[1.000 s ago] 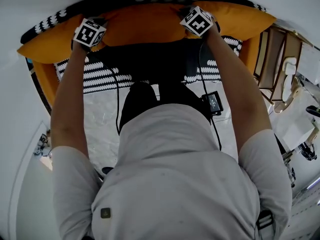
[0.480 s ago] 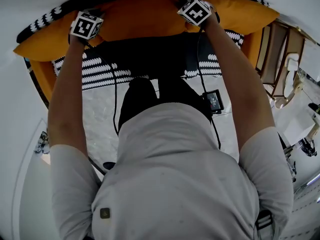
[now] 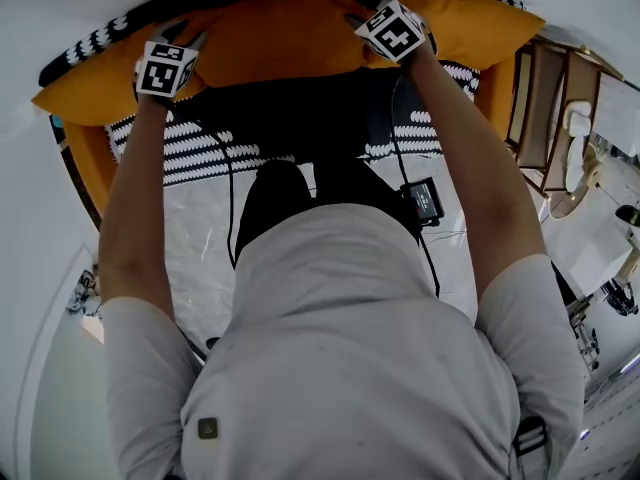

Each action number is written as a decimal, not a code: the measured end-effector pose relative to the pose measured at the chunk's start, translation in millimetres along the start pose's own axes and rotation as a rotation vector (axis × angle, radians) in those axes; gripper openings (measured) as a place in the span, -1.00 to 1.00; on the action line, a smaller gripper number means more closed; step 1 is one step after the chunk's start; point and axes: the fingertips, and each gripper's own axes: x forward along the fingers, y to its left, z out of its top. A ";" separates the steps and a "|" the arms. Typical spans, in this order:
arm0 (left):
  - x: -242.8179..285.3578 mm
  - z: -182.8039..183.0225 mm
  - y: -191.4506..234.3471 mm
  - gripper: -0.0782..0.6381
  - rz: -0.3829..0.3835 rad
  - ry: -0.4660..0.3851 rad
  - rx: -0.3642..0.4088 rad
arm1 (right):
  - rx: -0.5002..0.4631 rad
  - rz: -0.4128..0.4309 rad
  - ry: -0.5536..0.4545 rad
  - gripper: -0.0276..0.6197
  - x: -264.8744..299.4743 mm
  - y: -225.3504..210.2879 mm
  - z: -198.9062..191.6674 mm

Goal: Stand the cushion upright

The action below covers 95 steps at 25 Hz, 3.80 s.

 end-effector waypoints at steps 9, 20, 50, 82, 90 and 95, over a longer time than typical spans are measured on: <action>-101.1 58.3 -48.8 -0.24 0.020 -0.281 -0.080 | 0.047 -0.082 -0.254 -0.40 -100.4 34.7 40.1; -259.1 130.9 -136.3 -0.42 0.024 -0.627 -0.163 | 0.022 -0.114 -0.604 -0.75 -267.3 113.2 98.1; -493.4 83.3 -242.6 -0.77 0.187 -0.895 -0.107 | -0.044 -0.122 -0.960 -0.88 -464.5 282.9 134.7; -554.5 -77.0 -442.3 -0.77 0.066 -0.882 -0.081 | 0.065 -0.166 -0.914 -0.88 -521.8 513.8 -59.1; -560.3 -78.5 -518.3 -0.77 0.092 -0.886 -0.110 | 0.038 -0.119 -0.907 -0.88 -546.4 529.7 -120.2; -562.0 -74.1 -543.2 -0.77 0.107 -0.882 -0.112 | 0.031 -0.104 -0.913 -0.88 -556.1 530.7 -140.0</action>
